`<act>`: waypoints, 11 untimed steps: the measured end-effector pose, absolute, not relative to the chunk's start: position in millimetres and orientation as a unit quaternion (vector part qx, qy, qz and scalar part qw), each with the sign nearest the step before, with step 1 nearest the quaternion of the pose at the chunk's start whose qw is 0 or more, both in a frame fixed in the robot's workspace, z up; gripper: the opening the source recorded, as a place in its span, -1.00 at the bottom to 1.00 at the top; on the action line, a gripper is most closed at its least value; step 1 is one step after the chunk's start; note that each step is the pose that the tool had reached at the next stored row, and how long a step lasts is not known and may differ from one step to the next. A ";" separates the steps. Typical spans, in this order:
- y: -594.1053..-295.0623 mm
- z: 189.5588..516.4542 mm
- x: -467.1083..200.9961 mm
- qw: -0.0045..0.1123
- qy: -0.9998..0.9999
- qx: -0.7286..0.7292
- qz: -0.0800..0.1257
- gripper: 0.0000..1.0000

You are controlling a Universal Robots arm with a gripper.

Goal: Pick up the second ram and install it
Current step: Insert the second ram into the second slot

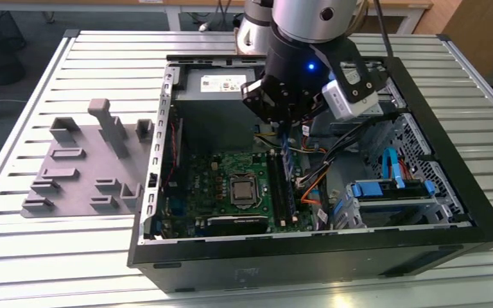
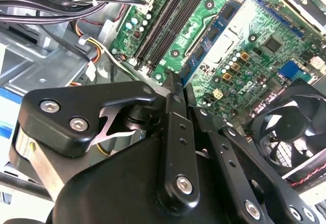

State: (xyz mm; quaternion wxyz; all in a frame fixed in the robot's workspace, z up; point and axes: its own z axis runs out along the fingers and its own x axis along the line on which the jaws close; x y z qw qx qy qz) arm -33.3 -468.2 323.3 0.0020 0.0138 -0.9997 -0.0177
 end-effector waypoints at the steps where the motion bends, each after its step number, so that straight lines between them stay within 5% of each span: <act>1: -468.2 322.2 -32.9 0.003 -1.000 0.013 -0.018 -0.73; 11: -468.2 311.1 -30.0 0.007 -1.000 0.009 -0.018 -0.73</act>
